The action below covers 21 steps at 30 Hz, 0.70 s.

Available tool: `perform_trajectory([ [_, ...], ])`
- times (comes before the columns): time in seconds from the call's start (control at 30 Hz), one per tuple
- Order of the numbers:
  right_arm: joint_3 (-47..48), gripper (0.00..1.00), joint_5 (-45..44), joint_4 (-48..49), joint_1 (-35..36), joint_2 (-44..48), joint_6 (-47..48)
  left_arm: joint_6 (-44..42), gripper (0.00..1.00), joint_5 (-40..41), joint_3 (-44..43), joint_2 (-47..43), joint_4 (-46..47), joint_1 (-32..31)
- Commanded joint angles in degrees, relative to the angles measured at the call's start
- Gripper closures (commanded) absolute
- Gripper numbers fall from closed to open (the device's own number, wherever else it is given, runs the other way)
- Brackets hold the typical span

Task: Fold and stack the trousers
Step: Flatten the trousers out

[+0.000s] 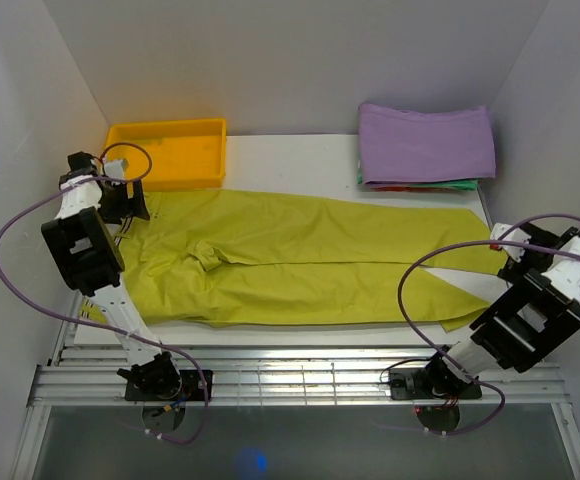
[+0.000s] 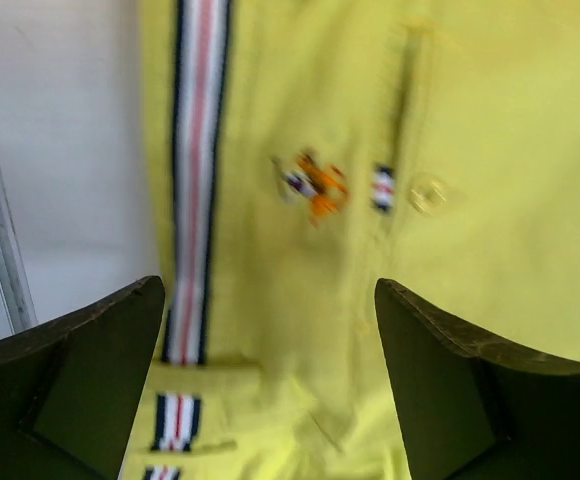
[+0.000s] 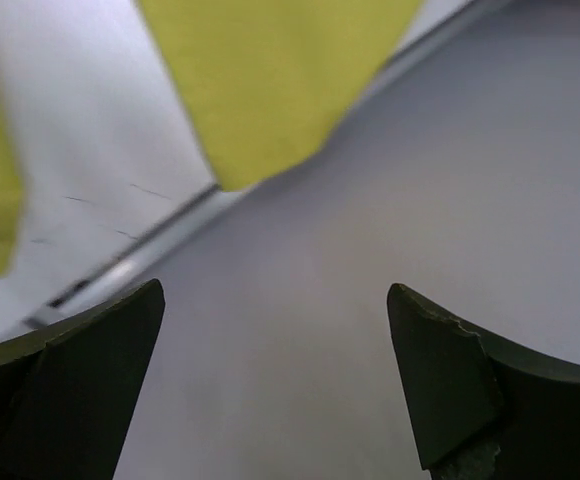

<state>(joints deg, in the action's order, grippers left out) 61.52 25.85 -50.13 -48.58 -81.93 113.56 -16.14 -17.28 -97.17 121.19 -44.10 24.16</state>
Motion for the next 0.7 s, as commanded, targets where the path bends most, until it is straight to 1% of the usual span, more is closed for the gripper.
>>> perform_trajectory([
  [0.0,13.25,0.02,3.33,-4.08,1.55,-5.76,2.84,-5.82,0.04,-7.07,1.71,-11.49,-8.10,0.18],
  [0.03,15.54,0.03,3.77,-7.84,3.73,-6.91,-0.24,-7.40,0.04,-6.63,3.11,-12.72,-8.37,0.27],
  [0.07,19.04,0.04,3.95,-9.36,5.23,-8.93,-7.05,-8.11,0.04,-6.45,6.86,-15.60,-8.37,0.27],
  [0.1,20.04,0.08,4.04,-10.42,8.73,-9.82,-10.60,-8.73,0.04,-6.28,8.73,-16.85,-8.37,0.27],
  [0.13,20.48,0.11,4.04,-11.04,10.68,-10.44,-14.29,-9.17,0.04,-5.84,10.57,-18.08,-8.20,0.27],
  [0.17,19.96,0.14,3.95,-10.00,12.87,-11.23,-18.33,-9.43,0.05,-5.75,14.25,-19.31,-7.50,0.36],
  [0.2,19.09,0.17,3.78,-8.68,14.89,-11.49,-22.55,-9.61,0.06,-5.66,15.85,-20.28,-7.23,0.36],
  [0.23,17.95,0.22,2.99,-6.76,19.09,-11.58,-30.77,-9.70,0.07,-5.57,17.26,-21.77,-7.14,0.36],
  [0.3,14.18,0.27,1.85,-0.08,22.90,-12.46,-37.59,-9.61,0.09,-5.40,21.03,-22.74,-6.71,0.45],
  [0.33,13.03,0.33,-0.07,2.47,26.13,-12.90,-44.06,-9.44,0.10,-5.57,22.10,-23.44,-6.53,0.45],
  [0.4,10.74,0.37,-2.19,7.92,29.57,-15.18,-47.97,-8.91,0.11,-5.22,24.64,-24.06,-5.91,0.45],
  [0.43,10.12,0.38,-4.47,10.03,30.20,-16.06,-51.99,-8.73,0.11,-5.22,25.26,-24.41,-5.83,0.53],
  [0.5,9.85,0.42,-6.24,14.68,31.43,-19.75,-54.74,-8.21,0.11,-4.70,26.58,-24.77,-4.95,0.62],
  [0.53,10.46,0.42,-7.99,15.84,31.61,-21.15,-57.02,-8.12,0.11,-4.43,27.89,-24.68,-4.69,0.62],
  [0.6,12.48,0.43,-9.75,17.25,32.31,-26.86,-58.97,-7.77,0.11,-3.12,28.69,-24.16,-4.42,0.71],
  [0.67,16.25,0.43,-11.95,18.05,32.75,-32.47,-60.64,-7.42,0.11,-2.24,29.40,-22.85,-3.81,1.15],
])
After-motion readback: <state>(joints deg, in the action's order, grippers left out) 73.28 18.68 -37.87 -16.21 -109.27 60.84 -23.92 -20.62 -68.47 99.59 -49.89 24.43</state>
